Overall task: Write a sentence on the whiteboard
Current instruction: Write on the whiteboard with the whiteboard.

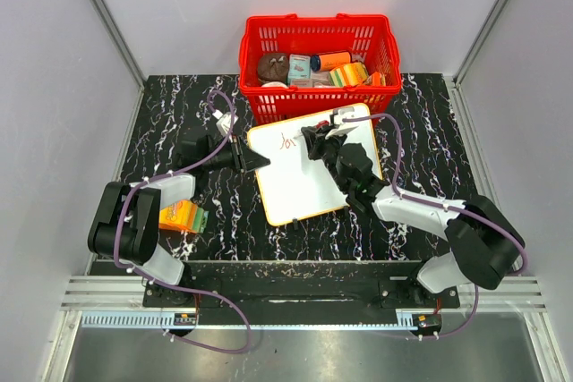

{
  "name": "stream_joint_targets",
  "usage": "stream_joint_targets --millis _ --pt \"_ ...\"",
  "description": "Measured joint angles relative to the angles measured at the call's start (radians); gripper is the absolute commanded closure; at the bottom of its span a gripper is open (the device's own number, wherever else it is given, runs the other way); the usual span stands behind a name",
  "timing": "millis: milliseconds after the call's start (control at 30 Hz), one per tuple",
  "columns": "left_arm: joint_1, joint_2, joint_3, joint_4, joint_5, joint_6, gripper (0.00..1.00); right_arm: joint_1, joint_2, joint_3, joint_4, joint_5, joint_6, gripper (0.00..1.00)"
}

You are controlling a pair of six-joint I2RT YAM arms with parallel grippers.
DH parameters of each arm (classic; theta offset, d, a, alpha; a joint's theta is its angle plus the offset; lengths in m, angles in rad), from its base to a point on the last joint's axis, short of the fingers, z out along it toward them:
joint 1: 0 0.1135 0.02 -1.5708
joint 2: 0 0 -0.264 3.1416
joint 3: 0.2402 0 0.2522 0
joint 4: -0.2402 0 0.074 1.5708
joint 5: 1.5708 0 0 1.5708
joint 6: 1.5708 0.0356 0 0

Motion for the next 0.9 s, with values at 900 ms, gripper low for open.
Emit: stream_joint_targets --millis 900 --pt "-0.003 0.0 0.002 -0.008 -0.007 0.001 1.0 -0.011 0.003 -0.024 0.003 0.013 0.021 1.0"
